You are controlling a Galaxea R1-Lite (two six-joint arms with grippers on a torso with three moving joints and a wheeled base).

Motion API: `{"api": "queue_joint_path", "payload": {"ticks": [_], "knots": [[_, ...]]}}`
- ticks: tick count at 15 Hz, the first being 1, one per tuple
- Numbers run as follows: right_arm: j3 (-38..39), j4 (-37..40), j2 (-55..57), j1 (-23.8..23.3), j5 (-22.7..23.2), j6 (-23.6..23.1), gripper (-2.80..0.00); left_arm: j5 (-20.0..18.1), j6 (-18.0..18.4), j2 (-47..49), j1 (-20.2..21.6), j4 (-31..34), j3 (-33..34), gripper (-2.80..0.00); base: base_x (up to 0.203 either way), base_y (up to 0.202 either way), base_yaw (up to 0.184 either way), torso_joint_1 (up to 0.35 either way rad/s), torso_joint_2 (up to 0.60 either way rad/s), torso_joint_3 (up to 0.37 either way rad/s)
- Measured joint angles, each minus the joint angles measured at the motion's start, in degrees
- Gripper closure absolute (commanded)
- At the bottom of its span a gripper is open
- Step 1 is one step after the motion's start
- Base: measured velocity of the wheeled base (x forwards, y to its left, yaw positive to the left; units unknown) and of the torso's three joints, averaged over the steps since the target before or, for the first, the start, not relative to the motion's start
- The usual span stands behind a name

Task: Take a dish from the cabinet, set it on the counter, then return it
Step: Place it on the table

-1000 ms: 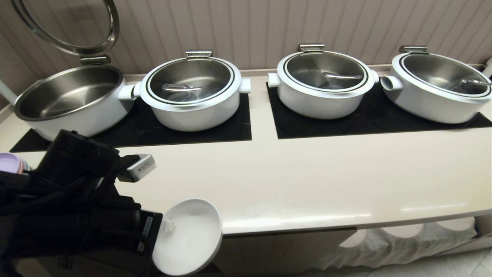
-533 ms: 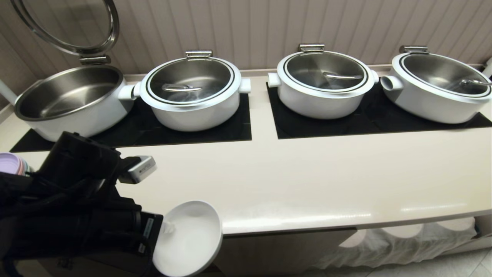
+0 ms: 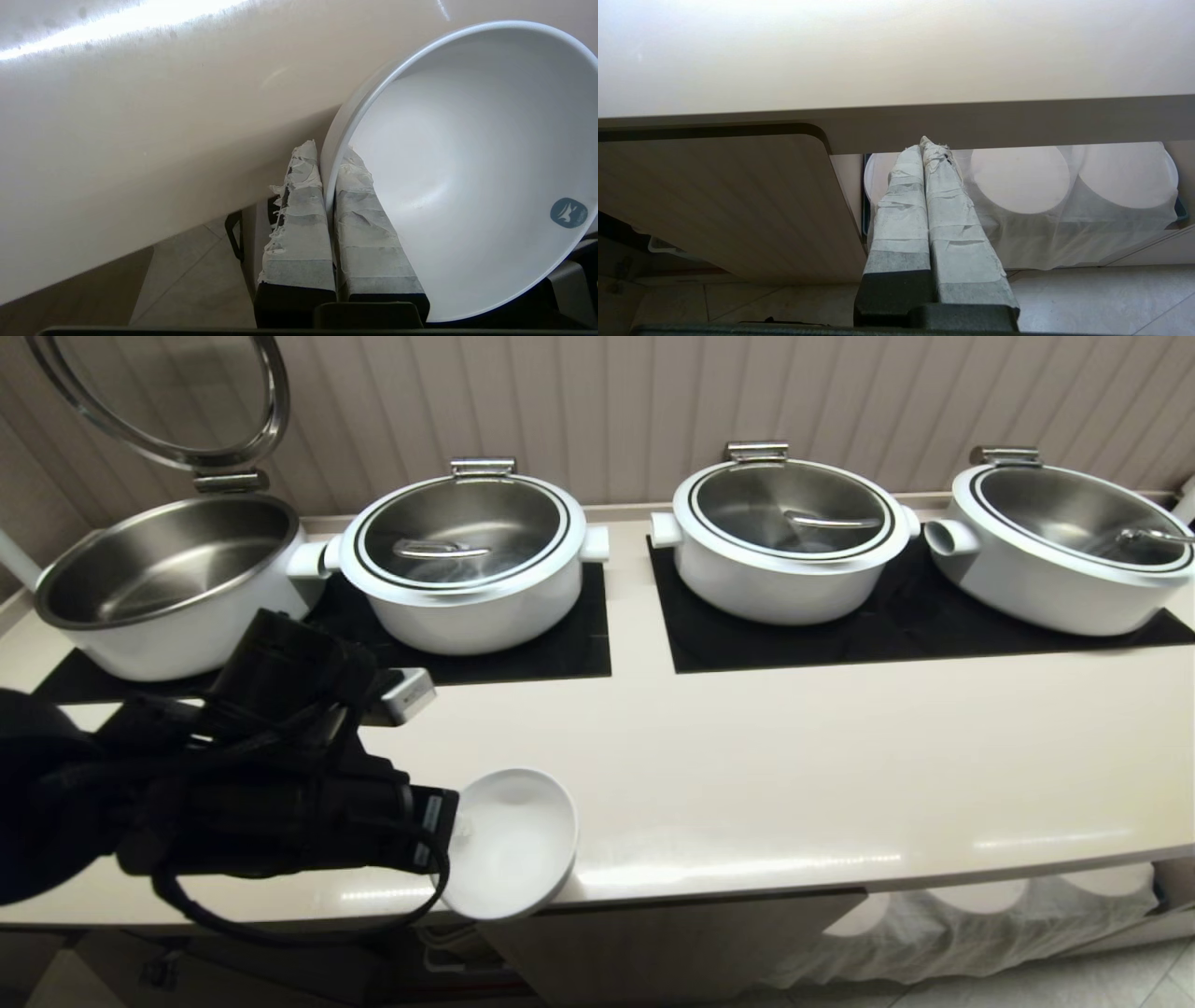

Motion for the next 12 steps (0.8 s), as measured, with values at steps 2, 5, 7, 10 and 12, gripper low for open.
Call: {"api": "queue_joint_path", "payload": {"ticks": [2, 5, 7, 10, 12], "knots": [[0.0, 0.02, 0.0, 0.0, -0.01, 0.04, 0.0, 2.04, -0.06, 3.45, 0.0, 0.57, -4.24, 0.0, 0.0, 0.0, 0.0, 0.0, 0.0, 0.0], [0.0, 0.0, 0.0, 0.0, -0.01, 0.01, 0.0, 4.29, -0.15, 8.47, -0.02, 4.06, -12.42, 0.0, 0.0, 0.0, 0.0, 0.0, 0.0, 0.0], [0.0, 0.0, 0.0, 0.0, -0.01, 0.04, 0.0, 6.5, -0.46, 11.82, 0.06, 6.71, -17.99, 0.0, 0.0, 0.0, 0.0, 0.0, 0.0, 0.0], [0.0, 0.0, 0.0, 0.0, -0.01, 0.04, 0.0, 8.17, -3.05, 16.57, 0.11, 9.7, -25.39, 0.0, 0.0, 0.0, 0.0, 0.0, 0.0, 0.0], [0.0, 0.0, 0.0, 0.0, -0.01, 0.01, 0.0, 8.95, -5.35, 19.63, 0.02, 11.1, -29.62, 0.0, 0.0, 0.0, 0.0, 0.0, 0.0, 0.0]]}}
